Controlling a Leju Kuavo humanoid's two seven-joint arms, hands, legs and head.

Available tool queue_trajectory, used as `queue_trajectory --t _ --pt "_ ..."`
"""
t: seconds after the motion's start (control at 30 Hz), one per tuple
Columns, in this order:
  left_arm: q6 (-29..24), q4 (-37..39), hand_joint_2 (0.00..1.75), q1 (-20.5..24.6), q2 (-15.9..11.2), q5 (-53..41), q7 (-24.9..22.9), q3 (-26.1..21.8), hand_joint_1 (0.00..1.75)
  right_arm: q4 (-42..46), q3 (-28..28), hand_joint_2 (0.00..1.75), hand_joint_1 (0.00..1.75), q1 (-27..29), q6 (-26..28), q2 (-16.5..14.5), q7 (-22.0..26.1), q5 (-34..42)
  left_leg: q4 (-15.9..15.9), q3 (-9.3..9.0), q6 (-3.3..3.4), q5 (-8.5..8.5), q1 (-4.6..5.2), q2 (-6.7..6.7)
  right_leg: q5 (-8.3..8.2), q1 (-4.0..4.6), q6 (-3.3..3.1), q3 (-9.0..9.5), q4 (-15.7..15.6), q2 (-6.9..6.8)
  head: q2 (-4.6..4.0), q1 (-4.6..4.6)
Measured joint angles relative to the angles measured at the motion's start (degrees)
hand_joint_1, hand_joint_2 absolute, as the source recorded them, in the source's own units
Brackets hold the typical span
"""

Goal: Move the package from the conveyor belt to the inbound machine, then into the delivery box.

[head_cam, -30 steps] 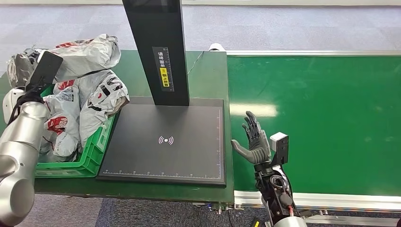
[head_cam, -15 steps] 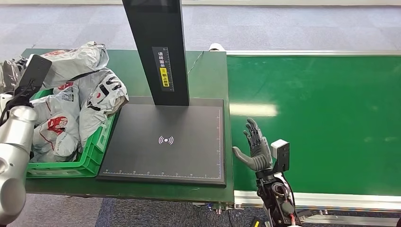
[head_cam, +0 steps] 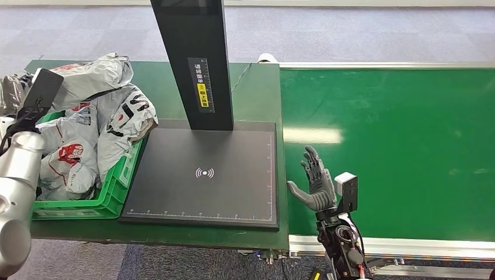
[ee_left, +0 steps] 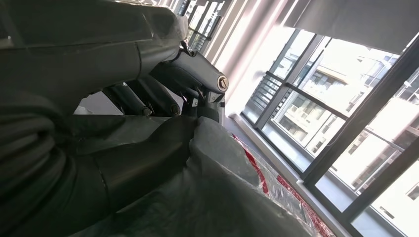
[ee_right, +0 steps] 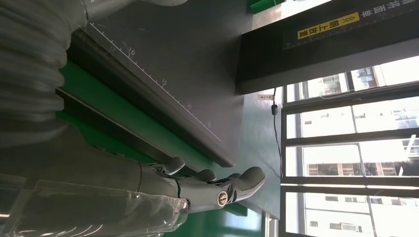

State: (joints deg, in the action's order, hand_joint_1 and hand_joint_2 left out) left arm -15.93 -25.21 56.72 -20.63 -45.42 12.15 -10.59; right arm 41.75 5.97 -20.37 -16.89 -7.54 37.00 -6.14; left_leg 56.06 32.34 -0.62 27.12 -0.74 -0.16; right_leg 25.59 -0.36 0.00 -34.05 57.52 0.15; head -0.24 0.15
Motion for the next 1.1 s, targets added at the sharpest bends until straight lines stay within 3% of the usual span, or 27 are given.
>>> queue_trajectory --t 0.27,0.4,0.57,0.73,0.83,1.1 --pt "0.65 0.13 1.75 -0.24 -0.8 0.43 1.79 -1.71 1.75 0.0 0.0 1.75 0.0 -0.05 -0.02 0.04 0.02 -0.07 0.0 0.01 0.0 0.0 0.01 0.0 0.0 -0.01 0.0 0.01 0.0 0.01 0.0 0.01" --pt "0.85 -0.31 1.75 -3.12 -0.73 2.27 6.19 -2.82 0.0 0.01 0.01 1.75 0.0 -0.03 0.03 0.09 0.02 -0.07 0.0 0.0 0.0 0.01 0.02 0.12 0.0 -0.02 0.0 -0.02 0.0 0.08 0.0 0.01" --pt "1.0 -6.82 1.75 -12.59 1.48 7.34 13.19 -5.07 0.0 0.33 0.09 1.75 0.0 0.04 0.26 0.15 -0.24 -0.07 0.0 0.0 0.0 0.02 0.04 0.2 0.0 -0.04 0.0 -0.07 -0.01 0.12 0.0 0.02" --pt "2.63 -15.44 1.75 -20.41 3.54 10.32 13.26 -6.31 0.0 0.51 0.24 1.75 0.0 0.09 0.42 0.25 -0.23 -0.07 0.0 0.01 0.0 0.03 0.04 0.19 0.01 -0.03 0.0 -0.09 -0.02 0.16 0.0 0.01" --pt "2.96 -18.52 1.75 -22.61 4.61 10.39 12.82 -6.36 0.0 0.8 0.45 1.75 0.0 0.31 0.62 0.3 -0.19 -0.07 0.0 0.02 0.0 0.03 0.04 0.15 0.01 -0.03 0.0 -0.07 -0.02 0.13 0.0 0.02" --pt "3.5 -20.77 1.75 -23.32 6.07 10.65 12.81 -6.21 0.0 1.62 0.66 1.75 0.0 0.76 0.76 0.32 -0.31 -0.15 0.0 -0.01 0.0 0.03 0.03 0.2 -0.01 -0.03 -0.01 -0.05 -0.01 0.18 0.0 0.0"
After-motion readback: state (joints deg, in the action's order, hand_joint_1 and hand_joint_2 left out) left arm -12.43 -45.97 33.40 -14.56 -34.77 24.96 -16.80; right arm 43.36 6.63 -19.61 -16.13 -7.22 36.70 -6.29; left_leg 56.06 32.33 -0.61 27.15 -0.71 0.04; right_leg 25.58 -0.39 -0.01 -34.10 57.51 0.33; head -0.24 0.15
